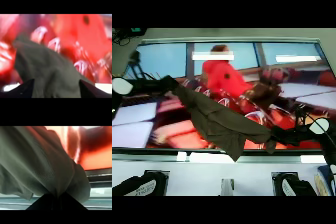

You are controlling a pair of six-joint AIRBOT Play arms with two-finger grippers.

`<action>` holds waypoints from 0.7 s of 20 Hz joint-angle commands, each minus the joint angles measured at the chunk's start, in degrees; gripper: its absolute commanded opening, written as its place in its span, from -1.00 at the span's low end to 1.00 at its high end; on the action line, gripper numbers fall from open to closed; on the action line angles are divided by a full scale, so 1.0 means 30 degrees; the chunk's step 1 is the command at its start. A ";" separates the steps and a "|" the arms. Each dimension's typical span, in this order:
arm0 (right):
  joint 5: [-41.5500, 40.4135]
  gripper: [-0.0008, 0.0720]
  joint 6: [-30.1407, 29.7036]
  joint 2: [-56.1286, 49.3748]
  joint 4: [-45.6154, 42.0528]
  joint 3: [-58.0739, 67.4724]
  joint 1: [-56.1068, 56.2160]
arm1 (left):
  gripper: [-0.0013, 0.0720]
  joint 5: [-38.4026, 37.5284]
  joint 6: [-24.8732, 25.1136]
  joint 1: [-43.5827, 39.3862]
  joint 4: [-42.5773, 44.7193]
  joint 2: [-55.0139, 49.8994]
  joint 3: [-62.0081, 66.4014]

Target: Fold the shirts.

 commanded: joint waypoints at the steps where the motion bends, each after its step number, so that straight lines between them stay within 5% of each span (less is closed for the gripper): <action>1: -0.0233 -0.90 -0.0007 -0.0015 0.0430 -0.0750 0.0000 | 0.96 -0.5523 0.1829 -0.0736 -0.0940 -0.1741 -0.0656; 3: -0.0437 -0.90 -0.0007 -0.0015 0.0430 -0.0750 0.0000 | 0.94 -0.7970 0.2739 -0.0809 -0.0969 -0.1341 -0.1545; 5: -0.0765 -0.90 -0.0007 -0.0015 0.0430 -0.0750 0.0000 | 0.36 -0.7774 0.2586 -0.1253 -0.1268 -0.0313 -0.4044; 6: -0.0889 -0.90 -0.0007 -0.0015 0.0430 -0.0750 0.0000 | 0.32 -0.7082 0.2317 -0.1625 -0.2251 0.0160 -0.5683; 7: -0.1005 -0.90 -0.0007 -0.0015 0.0430 -0.0750 0.0000 | 0.33 -0.6105 0.2273 -0.2091 -0.3832 0.0408 -0.7242; 9: -0.1260 -0.90 -0.0007 -0.0015 0.0430 -0.0750 0.0000 | 1.00 -0.3475 0.2805 -0.3308 -0.6411 0.0350 -0.9391; 14: -0.1020 -0.90 0.0000 -0.0015 0.0437 -0.0750 0.0000 | 0.94 0.1093 0.2550 -0.6273 -0.9318 -0.0641 -1.0812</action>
